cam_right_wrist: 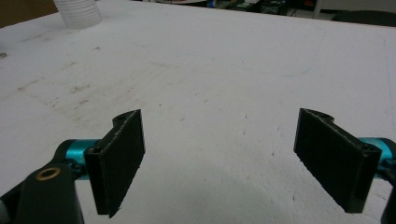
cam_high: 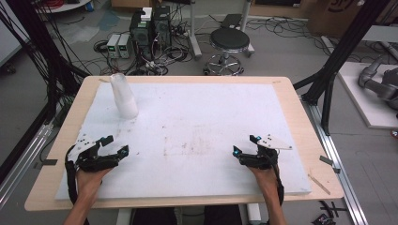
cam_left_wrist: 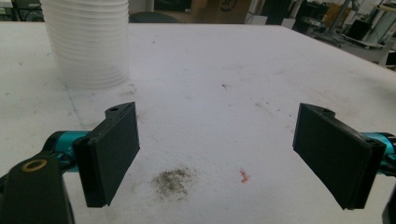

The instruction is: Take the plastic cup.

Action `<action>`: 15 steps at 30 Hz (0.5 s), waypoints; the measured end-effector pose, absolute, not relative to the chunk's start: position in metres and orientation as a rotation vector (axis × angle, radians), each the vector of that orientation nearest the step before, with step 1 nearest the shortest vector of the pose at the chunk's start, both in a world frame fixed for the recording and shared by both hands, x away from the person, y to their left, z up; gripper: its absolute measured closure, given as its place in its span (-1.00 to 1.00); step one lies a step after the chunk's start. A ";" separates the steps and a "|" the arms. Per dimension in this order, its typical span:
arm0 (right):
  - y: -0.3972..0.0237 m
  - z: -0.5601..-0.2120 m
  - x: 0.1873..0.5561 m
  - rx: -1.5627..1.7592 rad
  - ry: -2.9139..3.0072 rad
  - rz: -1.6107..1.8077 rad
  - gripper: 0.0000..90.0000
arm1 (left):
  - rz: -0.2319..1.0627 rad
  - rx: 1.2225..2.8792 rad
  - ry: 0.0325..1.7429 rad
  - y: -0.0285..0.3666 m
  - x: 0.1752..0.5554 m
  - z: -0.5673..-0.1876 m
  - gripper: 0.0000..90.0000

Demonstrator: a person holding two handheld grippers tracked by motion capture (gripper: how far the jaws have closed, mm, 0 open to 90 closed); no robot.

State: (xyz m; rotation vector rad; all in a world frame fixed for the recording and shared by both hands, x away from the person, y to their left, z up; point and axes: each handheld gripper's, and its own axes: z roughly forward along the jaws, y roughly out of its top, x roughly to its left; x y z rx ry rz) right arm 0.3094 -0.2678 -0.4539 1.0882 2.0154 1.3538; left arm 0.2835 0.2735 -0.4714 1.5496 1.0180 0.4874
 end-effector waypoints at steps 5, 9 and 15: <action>-0.267 -0.454 0.310 1.086 2.023 1.346 -0.63 | 0.540 1.519 1.015 0.279 0.284 -0.460 -0.68; -0.267 -0.454 0.310 1.083 2.030 1.353 -0.63 | 0.555 1.511 1.008 0.283 0.284 -0.447 -0.68; -0.267 -0.454 0.310 1.073 2.029 1.353 -0.63 | 0.574 1.516 0.983 0.285 0.291 -0.427 -0.68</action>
